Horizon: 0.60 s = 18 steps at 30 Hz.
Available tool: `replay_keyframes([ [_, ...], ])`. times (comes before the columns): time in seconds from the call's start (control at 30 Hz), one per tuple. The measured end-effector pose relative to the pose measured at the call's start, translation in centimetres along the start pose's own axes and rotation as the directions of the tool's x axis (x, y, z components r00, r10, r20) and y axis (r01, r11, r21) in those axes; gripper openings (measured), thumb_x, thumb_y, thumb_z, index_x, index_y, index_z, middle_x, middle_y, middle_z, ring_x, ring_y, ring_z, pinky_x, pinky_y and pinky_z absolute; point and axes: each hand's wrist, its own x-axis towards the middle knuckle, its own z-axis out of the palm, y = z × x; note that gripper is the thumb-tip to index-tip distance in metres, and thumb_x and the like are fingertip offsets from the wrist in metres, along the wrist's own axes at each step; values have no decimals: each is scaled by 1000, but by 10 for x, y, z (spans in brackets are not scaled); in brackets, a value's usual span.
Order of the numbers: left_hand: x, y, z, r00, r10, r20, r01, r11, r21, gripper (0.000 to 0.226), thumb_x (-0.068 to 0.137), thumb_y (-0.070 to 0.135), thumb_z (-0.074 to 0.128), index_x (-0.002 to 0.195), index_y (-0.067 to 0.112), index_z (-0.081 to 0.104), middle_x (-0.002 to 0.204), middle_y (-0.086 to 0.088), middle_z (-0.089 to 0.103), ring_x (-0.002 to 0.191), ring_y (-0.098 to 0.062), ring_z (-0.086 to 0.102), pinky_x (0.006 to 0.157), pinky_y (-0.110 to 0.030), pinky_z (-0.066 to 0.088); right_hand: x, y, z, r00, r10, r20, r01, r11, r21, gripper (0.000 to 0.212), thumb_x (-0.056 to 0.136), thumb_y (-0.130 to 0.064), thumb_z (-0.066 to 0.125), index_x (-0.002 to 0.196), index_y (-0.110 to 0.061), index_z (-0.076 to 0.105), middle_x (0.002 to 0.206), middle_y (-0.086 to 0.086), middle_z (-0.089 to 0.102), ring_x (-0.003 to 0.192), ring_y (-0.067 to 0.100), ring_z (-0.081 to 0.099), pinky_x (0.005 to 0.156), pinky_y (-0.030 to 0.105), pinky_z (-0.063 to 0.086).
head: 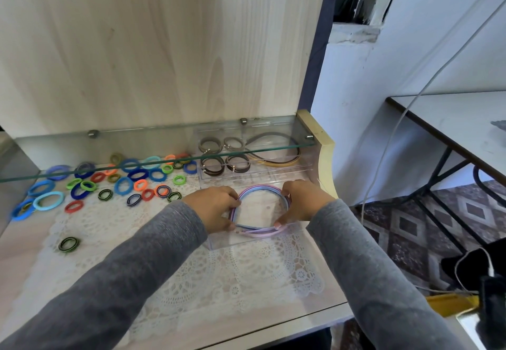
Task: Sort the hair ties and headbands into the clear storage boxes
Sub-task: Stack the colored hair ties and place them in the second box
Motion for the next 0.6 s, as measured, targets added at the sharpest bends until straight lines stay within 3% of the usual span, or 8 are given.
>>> replay_keyframes([
  [0.13,1,-6,-1,999,1,-38,-1,1000,5,56,88,28,64,141,23,45,144,8,44,130,-14,42,106,-32,37,5,5,0,999,20,-47,-16,997,76,34,84,-35,67,111,-14,60,111,4,60,91,17,49,84,27,43],
  [0.23,3,-9,0,999,-2,-48,0,999,-37,54,88,25,64,140,23,47,143,6,46,129,-14,42,107,-34,36,8,9,7,988,55,-143,-35,990,138,10,88,-19,59,98,-19,58,110,4,62,89,17,50,81,26,43],
  [0.37,2,-14,3,999,-3,-33,0,996,-84,62,82,37,70,139,25,47,141,10,46,127,-11,43,107,-34,37,10,13,14,979,131,-155,-89,963,254,25,82,-10,62,104,-22,56,103,1,60,88,18,54,74,25,43],
  [0.6,4,-17,8,995,0,-96,-9,995,-99,57,83,27,70,136,22,51,139,6,50,126,-12,45,107,-34,36,11,14,16,980,144,-135,-99,950,297,35,79,-8,68,112,-17,60,110,2,59,92,17,53,80,24,47],
])
